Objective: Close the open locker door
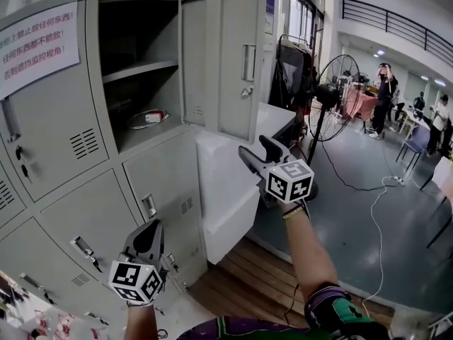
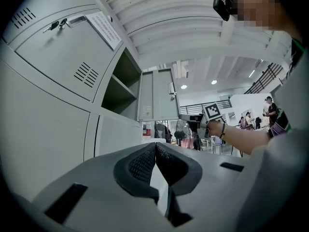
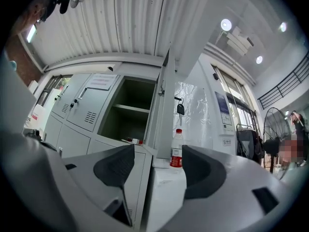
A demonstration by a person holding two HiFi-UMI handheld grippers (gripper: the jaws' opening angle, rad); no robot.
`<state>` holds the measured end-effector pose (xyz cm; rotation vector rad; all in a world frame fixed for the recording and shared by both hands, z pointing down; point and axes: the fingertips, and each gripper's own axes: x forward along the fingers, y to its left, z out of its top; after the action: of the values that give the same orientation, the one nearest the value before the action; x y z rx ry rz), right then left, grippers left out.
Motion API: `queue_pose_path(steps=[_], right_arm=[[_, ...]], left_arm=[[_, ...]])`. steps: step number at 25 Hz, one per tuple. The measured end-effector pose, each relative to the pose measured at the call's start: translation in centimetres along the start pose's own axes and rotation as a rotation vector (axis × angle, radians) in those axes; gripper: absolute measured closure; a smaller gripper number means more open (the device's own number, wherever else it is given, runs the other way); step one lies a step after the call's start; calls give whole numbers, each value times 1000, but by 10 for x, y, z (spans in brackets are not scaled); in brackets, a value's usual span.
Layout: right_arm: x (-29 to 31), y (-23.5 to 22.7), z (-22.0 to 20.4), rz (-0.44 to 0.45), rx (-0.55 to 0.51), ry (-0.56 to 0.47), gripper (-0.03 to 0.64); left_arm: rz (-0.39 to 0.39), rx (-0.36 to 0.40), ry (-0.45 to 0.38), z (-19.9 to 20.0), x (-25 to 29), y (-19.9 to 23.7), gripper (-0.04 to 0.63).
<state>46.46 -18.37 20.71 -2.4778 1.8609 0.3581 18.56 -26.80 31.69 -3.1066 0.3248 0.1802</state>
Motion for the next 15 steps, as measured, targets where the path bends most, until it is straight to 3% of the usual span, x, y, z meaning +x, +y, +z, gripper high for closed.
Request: queue_pose_path(steps=[6, 15], right_arm=[[12, -3, 0, 15, 15, -11, 337], [15, 6, 1, 55, 11, -15, 452]], left_arm=[[30, -5, 17, -7, -7, 8, 574], [40, -25, 38, -19, -12, 6, 574]])
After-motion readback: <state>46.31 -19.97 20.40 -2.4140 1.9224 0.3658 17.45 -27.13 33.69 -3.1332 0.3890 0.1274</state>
